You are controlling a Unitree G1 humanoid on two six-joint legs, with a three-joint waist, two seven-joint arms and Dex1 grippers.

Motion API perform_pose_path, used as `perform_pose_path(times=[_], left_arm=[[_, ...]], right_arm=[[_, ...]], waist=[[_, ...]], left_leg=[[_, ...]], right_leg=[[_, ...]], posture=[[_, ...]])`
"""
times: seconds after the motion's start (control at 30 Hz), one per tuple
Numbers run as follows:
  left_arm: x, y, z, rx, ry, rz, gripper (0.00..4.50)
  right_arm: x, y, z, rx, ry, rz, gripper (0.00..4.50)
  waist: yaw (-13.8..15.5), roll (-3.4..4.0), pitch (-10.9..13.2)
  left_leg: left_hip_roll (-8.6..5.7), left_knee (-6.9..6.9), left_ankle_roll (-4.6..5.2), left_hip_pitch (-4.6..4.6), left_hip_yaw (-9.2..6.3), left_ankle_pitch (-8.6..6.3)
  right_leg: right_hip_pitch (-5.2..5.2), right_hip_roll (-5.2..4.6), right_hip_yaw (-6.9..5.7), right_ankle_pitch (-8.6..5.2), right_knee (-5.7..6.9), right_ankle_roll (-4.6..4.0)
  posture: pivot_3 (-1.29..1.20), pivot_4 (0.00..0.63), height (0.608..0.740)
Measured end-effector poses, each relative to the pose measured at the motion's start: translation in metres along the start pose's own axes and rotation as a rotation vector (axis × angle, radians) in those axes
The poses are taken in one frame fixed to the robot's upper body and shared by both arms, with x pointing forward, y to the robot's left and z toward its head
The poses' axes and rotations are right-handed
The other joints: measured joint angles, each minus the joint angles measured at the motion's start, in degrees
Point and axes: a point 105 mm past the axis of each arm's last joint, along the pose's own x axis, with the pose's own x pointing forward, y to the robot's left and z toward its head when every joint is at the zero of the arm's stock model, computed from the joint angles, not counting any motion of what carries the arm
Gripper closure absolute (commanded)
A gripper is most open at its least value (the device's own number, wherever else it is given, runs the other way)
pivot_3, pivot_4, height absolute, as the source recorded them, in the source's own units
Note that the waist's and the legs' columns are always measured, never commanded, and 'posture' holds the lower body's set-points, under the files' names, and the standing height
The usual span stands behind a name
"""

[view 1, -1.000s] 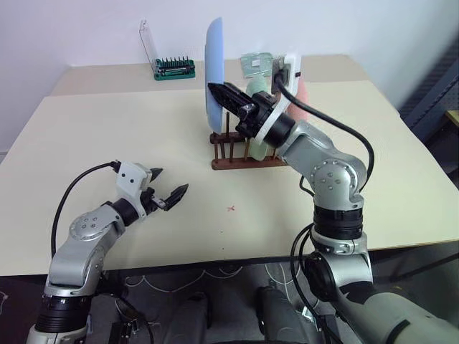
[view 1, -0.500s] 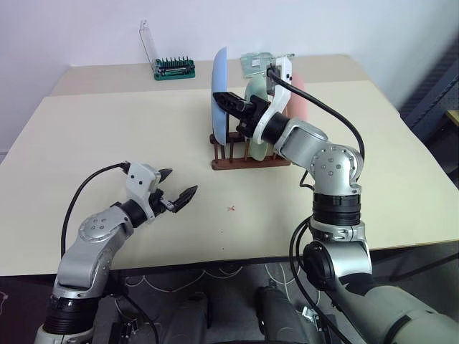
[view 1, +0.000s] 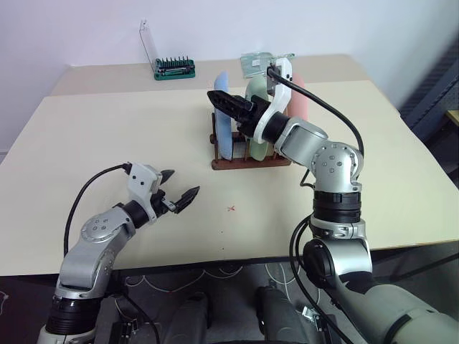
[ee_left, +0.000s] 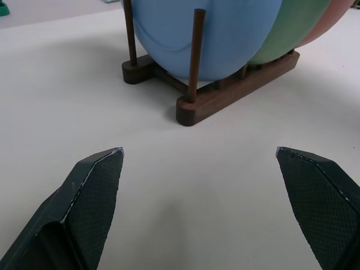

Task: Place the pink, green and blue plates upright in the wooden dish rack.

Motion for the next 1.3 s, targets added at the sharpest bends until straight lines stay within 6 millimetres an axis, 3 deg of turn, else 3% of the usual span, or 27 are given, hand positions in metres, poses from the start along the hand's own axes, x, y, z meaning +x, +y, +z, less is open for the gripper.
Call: perform_pose_path(times=[0.23, 0.4, 0.53, 0.63, 0.73, 0.8, 0.87, 0.97, 1.13, 1.3], left_arm=[[0.001, -0.002, -0.001, -0.005, 0.0, -0.006, 0.0], [0.003, -0.006, -0.002, -0.011, 0.003, -0.019, 0.0], [0.004, -0.008, -0.003, -0.013, 0.004, -0.026, 0.0], [0.005, -0.01, -0.004, -0.015, 0.004, -0.035, 0.0], [0.006, -0.009, -0.004, -0.016, 0.004, -0.035, 0.0], [0.006, -0.008, -0.005, -0.016, 0.003, -0.033, 0.0], [0.008, -0.006, -0.007, -0.018, 0.005, -0.03, 0.0], [0.011, -0.004, -0.011, -0.024, 0.02, -0.032, 0.0], [0.02, -0.004, -0.006, -0.006, -0.008, -0.06, 0.0], [0.019, -0.001, -0.008, 0.012, 0.0, -0.045, 0.0]], right_arm=[[0.001, 0.0, 0.004, -0.059, -0.006, -0.016, 0.48], [-0.005, 0.005, 0.031, -0.181, -0.054, -0.039, 0.48], [-0.017, 0.001, 0.045, -0.395, -0.039, -0.094, 0.48], [-0.048, 0.0, 0.062, -0.616, -0.081, -0.082, 0.48], [-0.092, -0.001, 0.073, -0.791, -0.11, -0.049, 0.48], [-0.123, -0.014, 0.066, -0.837, -0.048, -0.076, 0.48], [-0.157, -0.041, 0.053, -0.815, 0.046, -0.165, 0.48], [-0.189, -0.062, 0.038, -0.773, 0.13, -0.241, 0.48], [-0.207, -0.084, 0.008, -0.764, 0.23, -0.295, 0.48], [-0.211, -0.107, -0.004, -0.772, 0.256, -0.339, 0.48]], waist=[[0.02, 0.0, 0.0], [0.05, 0.02, 0.01], [0.12, 0.03, 0.02], [0.81, 0.02, 0.02], [1.51, 0.01, 0.02], [1.8, 0.0, 0.01], [2.05, 0.0, 0.01], [1.66, 0.13, 0.01], [1.52, 0.14, 0.0], [1.88, 0.15, 0.01]], left_leg=[[0.0, 0.0, 0.0, 0.0, 0.0, 0.0], [0.0, 0.01, 0.0, -0.01, 0.0, 0.0], [-0.01, 0.01, 0.01, -0.03, 0.02, 0.0], [-0.02, 0.02, 0.12, -0.08, 0.01, -0.07], [-0.02, 0.06, 0.21, -0.07, 0.09, -0.12], [-0.02, 0.09, 0.24, -0.06, 0.1, -0.14], [-0.02, 0.14, 0.25, -0.05, 0.13, -0.14], [0.02, 0.14, 0.26, 0.02, 0.26, -0.15], [0.06, 0.15, 0.26, 0.05, 0.33, -0.15], [0.04, 0.17, 0.26, 0.03, 0.32, -0.15]], right_leg=[[0.0, 0.0, 0.0, 0.0, -0.01, 0.0], [0.0, 0.0, 0.0, 0.0, -0.03, 0.0], [0.02, -0.01, 0.0, 0.0, -0.07, 0.01], [0.1, -0.03, -0.05, -0.02, -0.25, 0.04], [0.15, -0.06, -0.04, -0.02, -0.32, 0.06], [0.21, -0.05, -0.04, -0.02, -0.36, 0.06], [0.28, -0.07, -0.04, -0.03, -0.39, 0.05], [0.28, -0.08, 0.01, -0.03, -0.36, 0.05], [0.28, -0.06, 0.04, -0.03, -0.36, 0.05], [0.28, -0.08, 0.04, -0.03, -0.36, 0.06]], posture=[[0.0, 0.15, 0.74], [0.0, 0.15, 0.74], [0.0, 0.15, 0.74], [0.0, 0.15, 0.74], [0.0, 0.15, 0.74], [0.0, 0.15, 0.74], [0.0, 0.15, 0.74], [0.0, 0.15, 0.74], [0.0, 0.15, 0.74], [0.0, 0.15, 0.74]])
